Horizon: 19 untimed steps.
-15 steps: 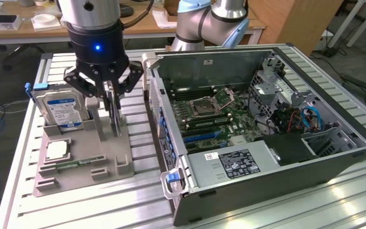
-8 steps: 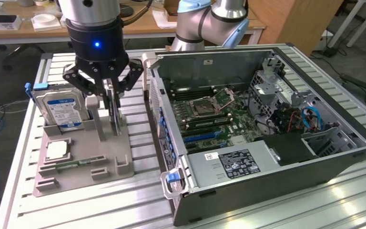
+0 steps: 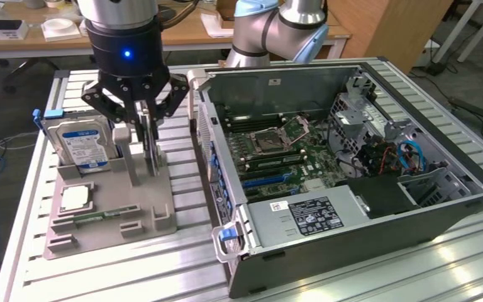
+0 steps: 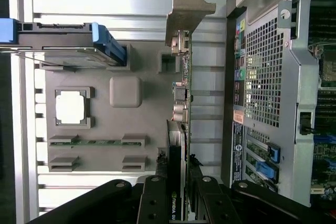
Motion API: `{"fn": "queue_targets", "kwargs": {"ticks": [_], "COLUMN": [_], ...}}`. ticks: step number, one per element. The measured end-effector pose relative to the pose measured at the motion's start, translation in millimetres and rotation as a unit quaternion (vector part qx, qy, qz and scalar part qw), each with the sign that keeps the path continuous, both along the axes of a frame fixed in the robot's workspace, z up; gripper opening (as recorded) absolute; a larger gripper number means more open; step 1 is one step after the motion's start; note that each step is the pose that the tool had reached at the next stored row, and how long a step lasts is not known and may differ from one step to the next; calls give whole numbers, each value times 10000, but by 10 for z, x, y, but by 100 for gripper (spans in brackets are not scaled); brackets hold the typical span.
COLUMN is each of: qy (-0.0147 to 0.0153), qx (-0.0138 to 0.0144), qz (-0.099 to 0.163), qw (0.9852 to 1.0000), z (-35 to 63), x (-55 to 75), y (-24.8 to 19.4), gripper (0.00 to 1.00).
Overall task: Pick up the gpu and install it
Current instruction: 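Pick up the gpu and move the gpu toward the slot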
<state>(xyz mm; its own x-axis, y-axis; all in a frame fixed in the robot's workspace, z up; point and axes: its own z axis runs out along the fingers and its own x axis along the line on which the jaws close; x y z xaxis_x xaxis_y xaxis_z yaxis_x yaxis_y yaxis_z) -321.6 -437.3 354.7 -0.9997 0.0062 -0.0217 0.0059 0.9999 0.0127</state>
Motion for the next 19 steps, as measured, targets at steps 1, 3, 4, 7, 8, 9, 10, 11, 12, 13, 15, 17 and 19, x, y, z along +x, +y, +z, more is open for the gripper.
{"fn": "queue_targets", "kwargs": {"ticks": [1,3,4,7,8,9,10,11,12,13,15,17,19], "qy": [-1,0,0,0,0,0,0,0,-1,-1,0,-1,0], "qx": [0,0,0,0,0,0,0,0,0,0,0,0,0], "qz": [0,0,0,0,0,0,0,0,0,0,0,0,0], "qw": [10000,10000,10000,10000,10000,10000,10000,10000,10000,10000,10000,10000,10000], "z": [8,23,30,53,60,67,74,80,86,93,106,119,133], "x": [0,0,0,0,0,0,0,0,0,0,0,0,0], "y": [0,0,0,0,0,0,0,0,0,0,0,0,0], "gripper": [26,26,26,26,26,26,26,26,26,26,26,26,26]}}
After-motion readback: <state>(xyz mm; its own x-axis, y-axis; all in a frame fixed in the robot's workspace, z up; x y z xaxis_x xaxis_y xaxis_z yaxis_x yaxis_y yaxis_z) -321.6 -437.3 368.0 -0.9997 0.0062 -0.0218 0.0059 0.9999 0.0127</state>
